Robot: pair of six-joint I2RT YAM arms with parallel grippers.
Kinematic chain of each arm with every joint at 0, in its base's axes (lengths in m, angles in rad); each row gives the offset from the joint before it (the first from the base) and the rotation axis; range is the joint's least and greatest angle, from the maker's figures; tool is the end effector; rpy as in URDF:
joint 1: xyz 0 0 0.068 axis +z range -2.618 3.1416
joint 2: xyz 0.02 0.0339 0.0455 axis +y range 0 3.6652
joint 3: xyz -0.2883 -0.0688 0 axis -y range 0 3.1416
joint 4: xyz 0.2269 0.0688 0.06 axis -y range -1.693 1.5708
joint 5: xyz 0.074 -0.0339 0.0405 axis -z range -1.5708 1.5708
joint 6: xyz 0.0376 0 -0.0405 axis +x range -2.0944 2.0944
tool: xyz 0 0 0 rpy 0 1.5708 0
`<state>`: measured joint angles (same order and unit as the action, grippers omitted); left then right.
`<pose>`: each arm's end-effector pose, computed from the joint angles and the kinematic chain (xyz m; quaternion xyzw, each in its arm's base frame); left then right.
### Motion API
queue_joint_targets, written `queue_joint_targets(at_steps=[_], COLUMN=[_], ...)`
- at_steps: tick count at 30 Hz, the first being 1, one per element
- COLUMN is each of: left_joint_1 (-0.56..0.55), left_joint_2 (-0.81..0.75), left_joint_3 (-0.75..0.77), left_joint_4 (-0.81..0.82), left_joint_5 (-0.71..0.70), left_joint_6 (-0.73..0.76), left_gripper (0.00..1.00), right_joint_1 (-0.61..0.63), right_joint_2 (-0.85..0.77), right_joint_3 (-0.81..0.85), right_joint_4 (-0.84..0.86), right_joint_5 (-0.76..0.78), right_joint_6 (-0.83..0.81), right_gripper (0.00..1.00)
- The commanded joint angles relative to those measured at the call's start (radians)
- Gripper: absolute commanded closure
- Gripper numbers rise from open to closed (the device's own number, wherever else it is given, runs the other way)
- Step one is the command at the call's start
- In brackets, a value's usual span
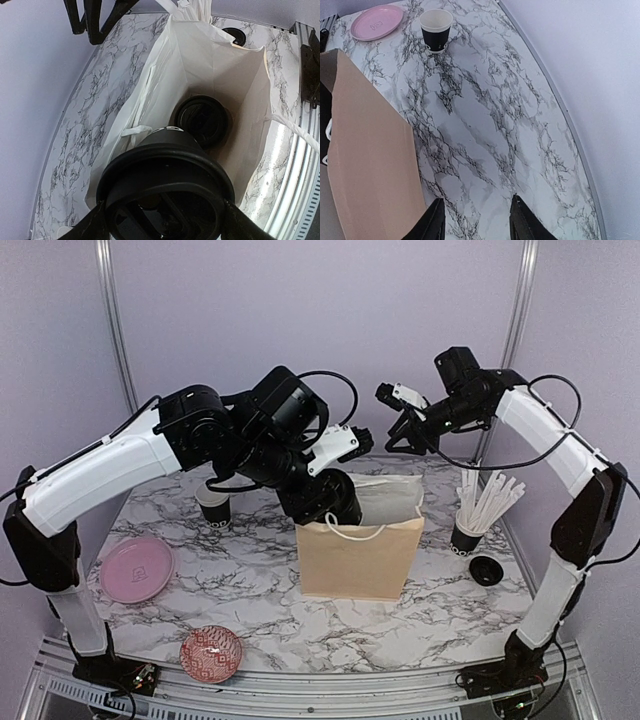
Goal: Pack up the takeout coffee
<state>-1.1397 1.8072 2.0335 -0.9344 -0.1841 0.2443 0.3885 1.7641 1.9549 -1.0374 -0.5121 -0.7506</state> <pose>0.1648 -0.3419 0.4310 0.5476 0.7210 -0.1050 0.4114 0.3239 0.1525 0.4184 -0.5634 0.7135 0.1713 0.3797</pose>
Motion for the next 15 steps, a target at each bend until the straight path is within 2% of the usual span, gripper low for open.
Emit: queue_joint_targets(at_steps=[1,8,15], left_joint_1=[-0.010,-0.045,-0.097], left_joint_2=[0.004,0.019,-0.004], left_joint_3=[-0.011,-0.034,-0.061], left_joint_4=[-0.053,-0.075,-0.094], left_joint_5=[0.010,0.005,0.043], left_joint_6=[-0.014,0.002,0.009], left_gripper=[0.41,0.41,0.41], right_joint_1=[0.035,0.173,0.189], right_joint_2=[0.005,-0.083,-0.112], right_joint_3=[-0.051,-0.222,-0.282], right_joint_4=[-0.002,-0.013,-0.001], right_joint_5=[-0.058,-0.079,-0.095], right_joint_6=[-0.025,-0.102,-0.103], right_gripper=[0.58,0.57,0.57])
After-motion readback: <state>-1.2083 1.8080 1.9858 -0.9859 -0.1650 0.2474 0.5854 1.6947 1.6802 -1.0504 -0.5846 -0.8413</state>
